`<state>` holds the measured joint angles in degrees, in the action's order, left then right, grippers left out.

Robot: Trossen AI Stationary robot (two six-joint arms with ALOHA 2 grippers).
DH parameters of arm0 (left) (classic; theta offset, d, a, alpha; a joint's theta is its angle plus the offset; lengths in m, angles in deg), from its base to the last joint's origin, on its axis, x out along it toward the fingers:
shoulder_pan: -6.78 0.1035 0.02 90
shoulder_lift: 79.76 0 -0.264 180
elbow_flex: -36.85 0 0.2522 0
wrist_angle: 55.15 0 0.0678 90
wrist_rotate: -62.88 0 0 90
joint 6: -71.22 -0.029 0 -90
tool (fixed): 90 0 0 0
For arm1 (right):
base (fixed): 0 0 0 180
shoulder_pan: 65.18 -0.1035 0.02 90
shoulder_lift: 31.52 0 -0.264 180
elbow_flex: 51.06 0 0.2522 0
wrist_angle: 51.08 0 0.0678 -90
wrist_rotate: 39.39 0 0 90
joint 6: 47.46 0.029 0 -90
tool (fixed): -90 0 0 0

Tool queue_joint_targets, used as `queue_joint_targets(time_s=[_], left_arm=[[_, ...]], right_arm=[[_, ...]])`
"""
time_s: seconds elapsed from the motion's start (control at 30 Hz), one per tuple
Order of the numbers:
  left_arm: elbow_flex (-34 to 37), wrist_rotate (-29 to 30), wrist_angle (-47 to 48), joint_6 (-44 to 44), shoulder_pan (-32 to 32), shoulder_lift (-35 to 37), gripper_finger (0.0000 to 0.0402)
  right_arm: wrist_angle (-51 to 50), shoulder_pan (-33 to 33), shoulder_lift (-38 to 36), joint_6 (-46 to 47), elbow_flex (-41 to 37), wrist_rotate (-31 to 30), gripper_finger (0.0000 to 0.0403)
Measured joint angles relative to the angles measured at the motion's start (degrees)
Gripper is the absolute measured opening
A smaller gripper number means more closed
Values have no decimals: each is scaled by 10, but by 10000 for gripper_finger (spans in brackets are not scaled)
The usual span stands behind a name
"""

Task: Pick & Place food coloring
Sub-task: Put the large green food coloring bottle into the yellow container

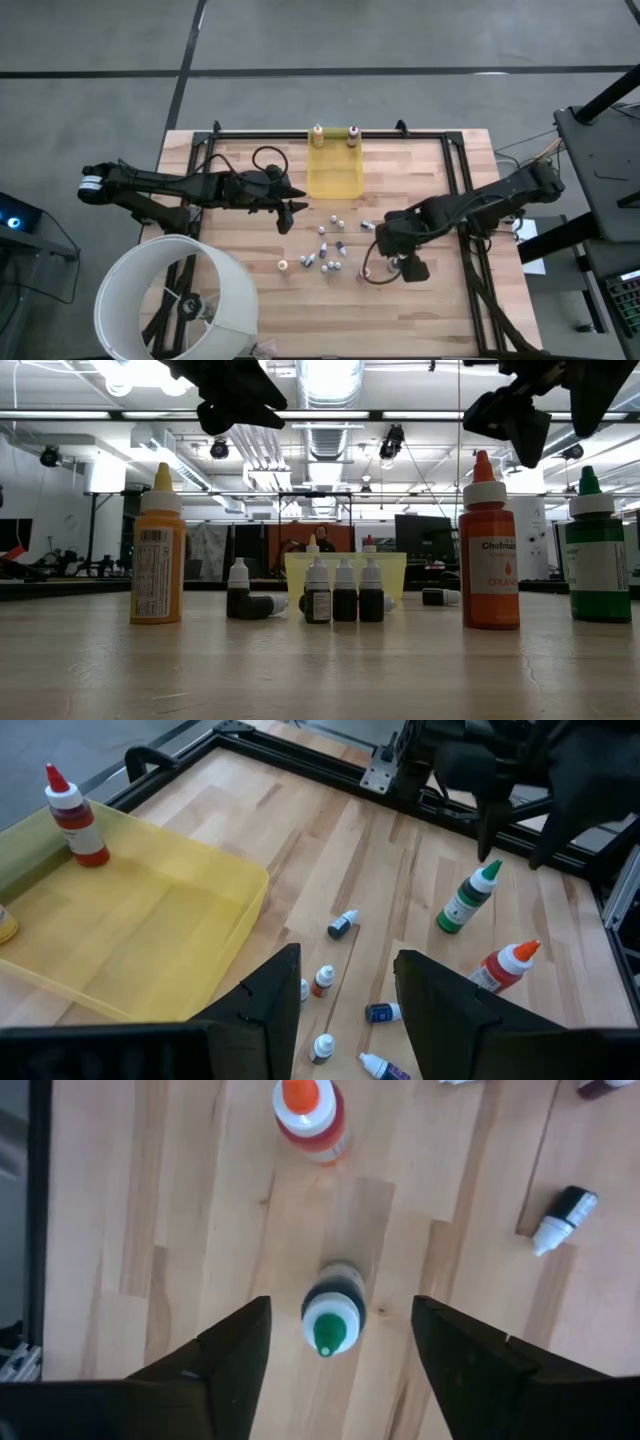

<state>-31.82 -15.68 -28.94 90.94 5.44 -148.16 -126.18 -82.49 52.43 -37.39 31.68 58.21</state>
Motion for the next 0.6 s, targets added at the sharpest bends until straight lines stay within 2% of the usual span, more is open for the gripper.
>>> queue_joint_targets(time_s=[0.23, 0.6], left_arm=[[0, 0, 0, 4, 0, 0, 135], [0, 0, 0, 17, 0, 0, 135]], right_arm=[[1, -17, 22, 3, -10, 3, 251], [28, -22, 17, 37, -59, 2, 235]])
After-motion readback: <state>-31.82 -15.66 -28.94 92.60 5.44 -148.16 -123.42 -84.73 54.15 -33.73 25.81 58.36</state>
